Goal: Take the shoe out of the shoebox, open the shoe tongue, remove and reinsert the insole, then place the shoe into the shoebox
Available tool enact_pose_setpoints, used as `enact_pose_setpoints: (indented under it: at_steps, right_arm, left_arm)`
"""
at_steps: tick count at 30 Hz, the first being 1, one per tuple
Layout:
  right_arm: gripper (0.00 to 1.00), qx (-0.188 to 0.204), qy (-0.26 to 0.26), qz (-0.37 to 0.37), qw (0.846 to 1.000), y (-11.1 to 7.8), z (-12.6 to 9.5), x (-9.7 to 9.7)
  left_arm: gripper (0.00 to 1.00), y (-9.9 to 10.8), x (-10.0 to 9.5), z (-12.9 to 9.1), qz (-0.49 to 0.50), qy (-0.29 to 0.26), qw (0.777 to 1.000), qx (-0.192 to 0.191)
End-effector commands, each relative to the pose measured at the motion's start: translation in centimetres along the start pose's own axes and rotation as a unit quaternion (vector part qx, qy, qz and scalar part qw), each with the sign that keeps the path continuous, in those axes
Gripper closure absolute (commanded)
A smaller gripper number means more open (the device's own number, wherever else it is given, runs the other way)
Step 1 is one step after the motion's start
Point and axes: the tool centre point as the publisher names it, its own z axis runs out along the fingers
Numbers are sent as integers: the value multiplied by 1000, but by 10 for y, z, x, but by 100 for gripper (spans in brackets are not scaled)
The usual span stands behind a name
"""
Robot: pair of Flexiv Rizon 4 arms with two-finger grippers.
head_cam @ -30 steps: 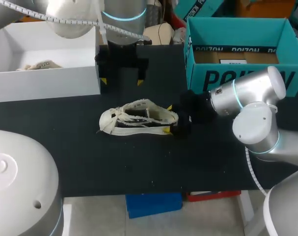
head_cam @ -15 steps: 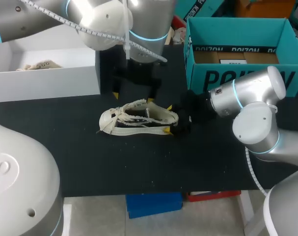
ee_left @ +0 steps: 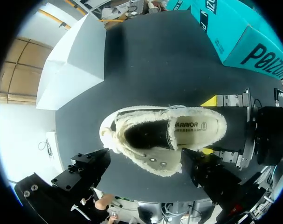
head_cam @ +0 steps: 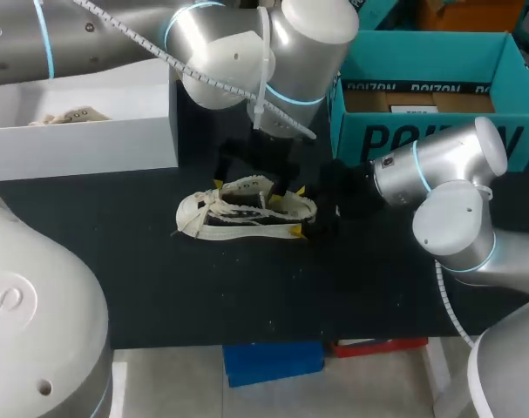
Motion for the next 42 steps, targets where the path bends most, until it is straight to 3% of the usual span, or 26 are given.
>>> enact_pose_setpoints:
  at_steps: [1, 13, 21, 22, 23, 24, 32, 33, 35, 42]
  right_arm:
    - [100, 1, -1, 0, 1000, 0, 1, 0]
    - [100, 1, -1, 0, 1000, 0, 1, 0]
    - [100, 1, -1, 0, 1000, 0, 1, 0]
    - [100, 1, -1, 0, 1000, 0, 1, 0]
    - [100, 1, -1, 0, 1000, 0, 1, 0]
    - [100, 1, -1, 0, 1000, 0, 1, 0]
    - [100, 1, -1, 0, 1000, 0, 1, 0]
    - [100, 1, -1, 0, 1000, 0, 1, 0]
    - [100, 1, -1, 0, 1000, 0, 1, 0]
    - [100, 1, -1, 0, 1000, 0, 1, 0]
  left_arm:
    - [0, -6, 12, 14, -4, -30, 1000, 2]
    - [0, -10, 20, 38, 2, -63, 998, -13]
    - [0, -12, 16, 43, 12, -80, 997, -16]
    - [5, -13, 15, 44, 13, -84, 996, -14]
    - [36, -13, 14, 44, 20, -86, 996, -19]
    - [44, -13, 14, 45, 23, -91, 995, -18]
    - [69, -14, 10, 47, 33, -100, 994, -20]
    - [75, -14, 10, 47, 34, -100, 994, -19]
    - [100, -15, 10, 46, 39, -99, 994, -18]
    - [100, -15, 9, 43, 41, -97, 994, -12]
